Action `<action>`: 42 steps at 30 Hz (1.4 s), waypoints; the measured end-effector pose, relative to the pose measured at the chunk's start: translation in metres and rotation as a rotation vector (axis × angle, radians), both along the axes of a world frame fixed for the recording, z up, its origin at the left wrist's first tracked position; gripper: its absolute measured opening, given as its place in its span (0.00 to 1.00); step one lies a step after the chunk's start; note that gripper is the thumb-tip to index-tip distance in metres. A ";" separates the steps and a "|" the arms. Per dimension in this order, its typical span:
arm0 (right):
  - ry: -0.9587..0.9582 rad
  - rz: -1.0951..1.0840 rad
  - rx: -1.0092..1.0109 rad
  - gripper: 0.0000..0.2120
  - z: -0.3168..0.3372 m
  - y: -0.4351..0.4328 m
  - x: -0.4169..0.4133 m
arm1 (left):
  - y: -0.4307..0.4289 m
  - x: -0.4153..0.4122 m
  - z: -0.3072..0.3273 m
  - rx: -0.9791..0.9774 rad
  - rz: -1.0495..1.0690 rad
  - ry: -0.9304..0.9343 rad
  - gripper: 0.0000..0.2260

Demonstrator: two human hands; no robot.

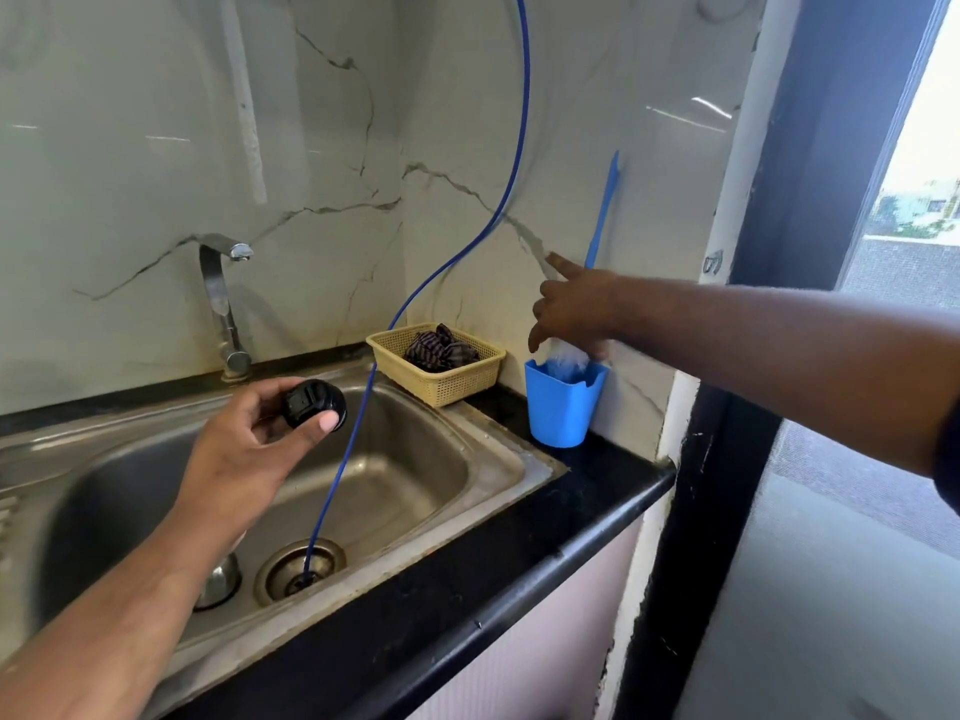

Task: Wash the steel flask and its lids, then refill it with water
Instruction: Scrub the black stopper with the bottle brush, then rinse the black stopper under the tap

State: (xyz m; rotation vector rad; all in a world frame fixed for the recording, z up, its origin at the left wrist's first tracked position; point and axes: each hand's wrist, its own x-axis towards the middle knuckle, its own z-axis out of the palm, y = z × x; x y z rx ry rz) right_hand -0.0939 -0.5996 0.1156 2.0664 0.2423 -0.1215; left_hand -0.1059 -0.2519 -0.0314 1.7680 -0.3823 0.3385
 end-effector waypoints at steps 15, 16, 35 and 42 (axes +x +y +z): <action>0.274 0.482 1.044 0.45 -0.016 0.182 0.052 | 0.040 0.021 -0.003 -0.195 0.112 0.137 0.21; 0.348 0.494 1.126 0.46 -0.035 0.201 0.055 | 0.044 0.025 -0.003 -0.188 0.128 0.139 0.23; 0.271 -0.210 2.021 0.27 -0.208 0.226 0.164 | 0.063 0.102 -0.010 0.590 0.397 0.077 0.11; 0.229 -0.282 2.135 0.27 -0.217 0.235 0.176 | 0.060 0.186 0.027 1.135 0.431 -0.275 0.25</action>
